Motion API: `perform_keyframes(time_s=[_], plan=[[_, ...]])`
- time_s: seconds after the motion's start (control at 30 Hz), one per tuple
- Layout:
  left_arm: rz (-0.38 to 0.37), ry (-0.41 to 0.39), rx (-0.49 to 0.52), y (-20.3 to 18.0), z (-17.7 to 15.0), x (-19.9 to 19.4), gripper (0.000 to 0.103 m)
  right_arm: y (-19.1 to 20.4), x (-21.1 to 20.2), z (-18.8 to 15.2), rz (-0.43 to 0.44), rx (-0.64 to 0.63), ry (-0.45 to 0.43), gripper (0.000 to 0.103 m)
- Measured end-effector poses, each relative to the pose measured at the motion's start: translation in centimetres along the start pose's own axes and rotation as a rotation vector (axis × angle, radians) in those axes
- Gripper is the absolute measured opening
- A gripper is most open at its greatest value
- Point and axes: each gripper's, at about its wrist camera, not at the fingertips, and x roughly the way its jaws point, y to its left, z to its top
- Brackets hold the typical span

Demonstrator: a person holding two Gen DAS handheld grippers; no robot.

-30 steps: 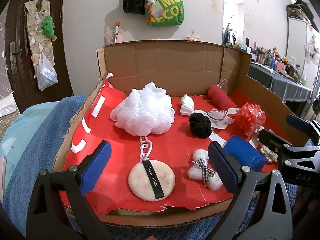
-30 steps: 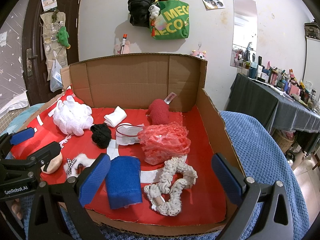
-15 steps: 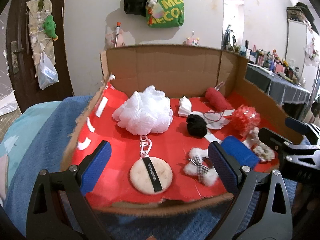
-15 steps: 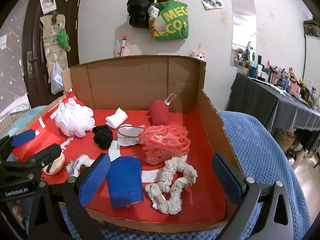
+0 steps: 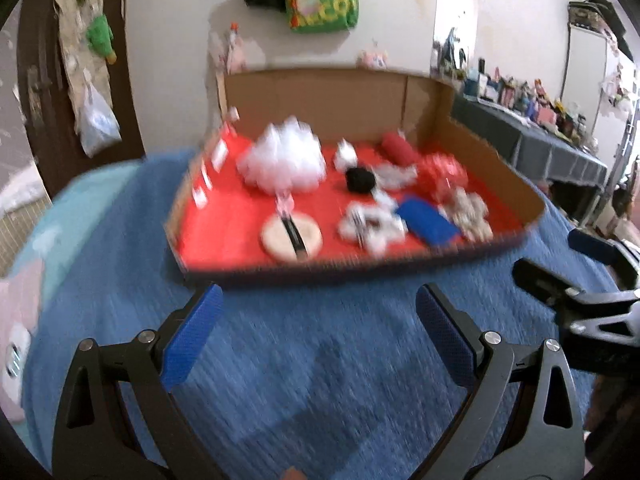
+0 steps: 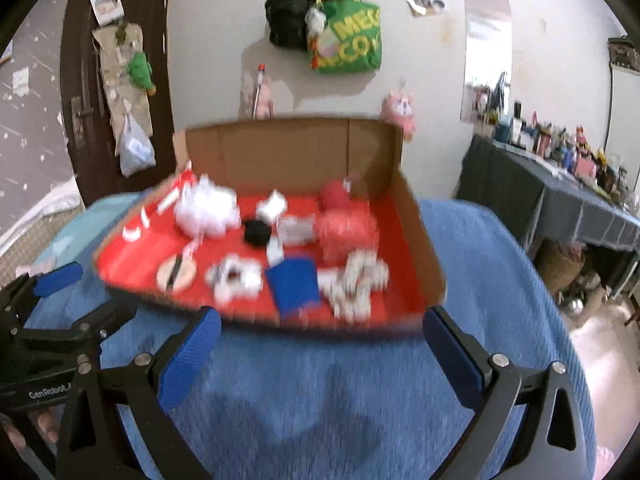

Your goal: Organize soft objects

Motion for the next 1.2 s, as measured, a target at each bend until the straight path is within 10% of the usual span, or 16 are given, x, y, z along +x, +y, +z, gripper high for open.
perform_keyframes(time_s=[0.53,1.2], plan=[[0.076,0.199,-0.008,-0.1,-4.0,4.2,0.103,-2.1,4.9,-6.3,-0.090,0.045,0.292,0.103],[0.072,0.210,-0.016,-0.1,-3.2,5.0,0.103,-2.3,4.8,-6.5,-0.086,0.068,0.293,0.103]])
